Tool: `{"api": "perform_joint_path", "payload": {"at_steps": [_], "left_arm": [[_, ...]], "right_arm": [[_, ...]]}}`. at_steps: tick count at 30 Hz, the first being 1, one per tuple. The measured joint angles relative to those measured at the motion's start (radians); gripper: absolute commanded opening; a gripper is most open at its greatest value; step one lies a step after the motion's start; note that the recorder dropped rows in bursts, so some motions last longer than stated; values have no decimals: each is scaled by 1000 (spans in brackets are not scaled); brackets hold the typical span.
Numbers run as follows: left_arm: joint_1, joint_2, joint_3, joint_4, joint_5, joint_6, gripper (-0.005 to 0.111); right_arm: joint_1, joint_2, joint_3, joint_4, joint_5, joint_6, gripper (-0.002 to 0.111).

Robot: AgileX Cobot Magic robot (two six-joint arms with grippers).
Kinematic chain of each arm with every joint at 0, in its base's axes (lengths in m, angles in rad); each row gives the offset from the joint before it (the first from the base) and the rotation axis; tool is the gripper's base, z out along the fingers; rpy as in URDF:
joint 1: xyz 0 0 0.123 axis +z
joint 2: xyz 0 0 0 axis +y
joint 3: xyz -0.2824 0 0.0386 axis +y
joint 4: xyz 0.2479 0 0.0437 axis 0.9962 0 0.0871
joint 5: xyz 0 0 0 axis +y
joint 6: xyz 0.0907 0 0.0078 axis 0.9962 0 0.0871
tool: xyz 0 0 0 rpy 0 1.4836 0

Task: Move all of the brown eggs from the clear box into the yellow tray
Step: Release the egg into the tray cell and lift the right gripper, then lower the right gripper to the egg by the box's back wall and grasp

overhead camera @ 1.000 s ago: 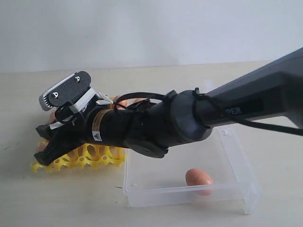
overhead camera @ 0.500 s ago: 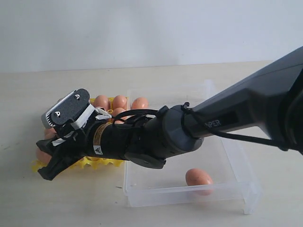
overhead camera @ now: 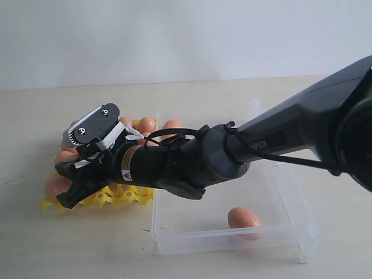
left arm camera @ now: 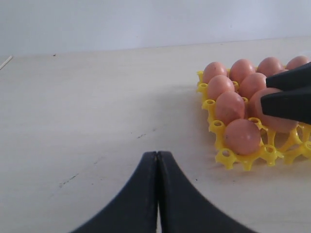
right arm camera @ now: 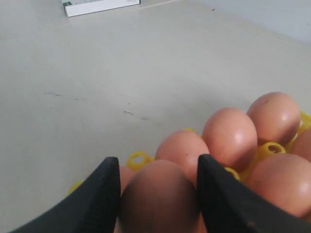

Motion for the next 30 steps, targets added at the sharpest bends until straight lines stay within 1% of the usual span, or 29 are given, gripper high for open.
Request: {"api": "perform_joint_path", "payload": {"at_steps": [5,7,11,14,18,21,26,30], "left_arm": [[0,0,0,0,0,0,0],[0,0,0,0,0,0,0],[0,0,0,0,0,0,0],[0,0,0,0,0,0,0],[0,0,0,0,0,0,0],[0,0,0,0,0,0,0],[0,0,0,0,0,0,0],[0,0,0,0,0,0,0]], "right_arm": [[-1,21,-31,0,32,10,58],[-2,21,-35,0,44,12,60],[-2,9,-36,0,70,14,60],[-2,-33,-36,-10,124,18,59],[-2,-156,-36,-25,304,85,59],[-21,-253,-43,9,485,197,59],[-122,-281,-91,70,802,394,59],[-201,-237,-141,152,907,445,59]]}}
